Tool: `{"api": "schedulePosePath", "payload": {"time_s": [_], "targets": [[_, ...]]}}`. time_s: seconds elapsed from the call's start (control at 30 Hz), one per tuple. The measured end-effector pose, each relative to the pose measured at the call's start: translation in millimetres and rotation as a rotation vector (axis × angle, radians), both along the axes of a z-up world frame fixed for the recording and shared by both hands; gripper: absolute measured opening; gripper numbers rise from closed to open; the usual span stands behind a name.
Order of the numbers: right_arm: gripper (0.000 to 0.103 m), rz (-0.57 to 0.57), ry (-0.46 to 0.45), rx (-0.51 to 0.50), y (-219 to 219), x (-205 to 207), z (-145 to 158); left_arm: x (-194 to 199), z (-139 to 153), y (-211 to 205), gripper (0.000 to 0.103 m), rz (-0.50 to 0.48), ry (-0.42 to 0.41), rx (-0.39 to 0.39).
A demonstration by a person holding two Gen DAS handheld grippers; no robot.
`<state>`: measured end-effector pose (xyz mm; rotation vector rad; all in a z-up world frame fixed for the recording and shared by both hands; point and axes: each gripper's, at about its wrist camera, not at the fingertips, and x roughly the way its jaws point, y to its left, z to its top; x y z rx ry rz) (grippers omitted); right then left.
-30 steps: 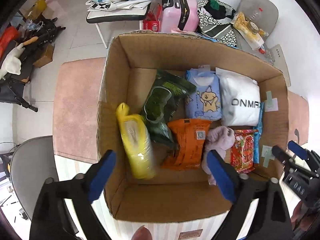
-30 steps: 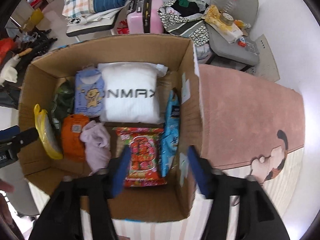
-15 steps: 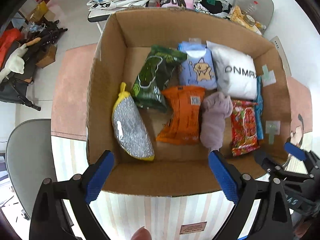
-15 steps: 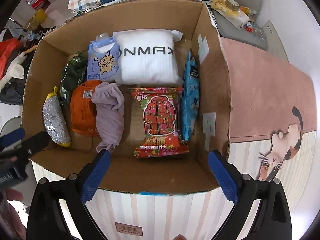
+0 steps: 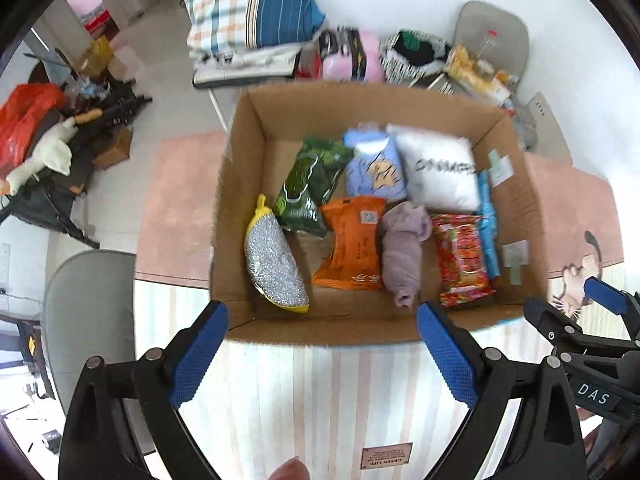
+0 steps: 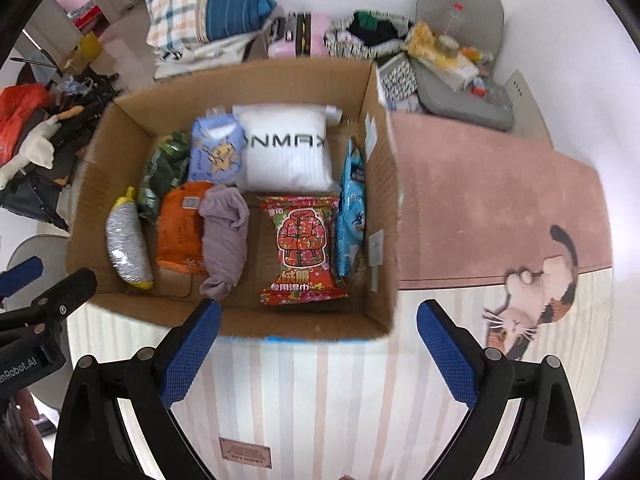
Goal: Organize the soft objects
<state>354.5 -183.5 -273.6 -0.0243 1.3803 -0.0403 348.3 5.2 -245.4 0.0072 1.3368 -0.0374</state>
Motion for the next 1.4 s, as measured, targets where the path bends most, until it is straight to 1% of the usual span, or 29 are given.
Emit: {"api": "schedulePosePath", "payload": {"time_s": [0.13,0.27,0.43,0.53,0.7,0.87,1.0,1.1,1.2,1.27,1.4], "targets": [[0.100,0.011,-0.072,0.006,-2,-28,42,-28,39,-2,0.097,-0.009,-0.074,0.011],[0.100,0.020,-0.144,0.005,-5,-61,84,-54,70,-2,0.097,-0.008,-0.121,0.009],[0.100,0.047,-0.202,0.024,-2,-104,128,-92,112,1,0.097,0.010,-0.185,-0.006],[0.100,0.045,-0.241,0.027,-4,-128,154,-115,136,0,0.097,0.022,-0.235,0.006],[0.100,0.040,-0.322,0.036,-6,-164,202,-144,166,-4,0.097,0.031,-0.291,-0.003],[0.100,0.053,-0.385,0.029,-6,-193,241,-170,194,-10,0.097,0.025,-0.328,-0.004],[0.100,0.068,-0.418,0.026,-3,-214,264,-187,211,-13,0.097,0.019,-0.348,0.005],[0.100,0.078,-0.433,0.028,-2,-228,277,-201,224,-14,0.097,0.017,-0.368,-0.010],[0.100,0.084,-0.438,0.033,0,-239,286,-211,232,-15,0.097,0.013,-0.379,-0.022],[0.100,0.087,-0.445,0.031,0,-245,290,-216,236,-16,0.097,0.015,-0.393,-0.013],[0.100,0.090,-0.448,0.024,0,-251,294,-219,239,-14,0.097,0.025,-0.396,-0.020]]}}
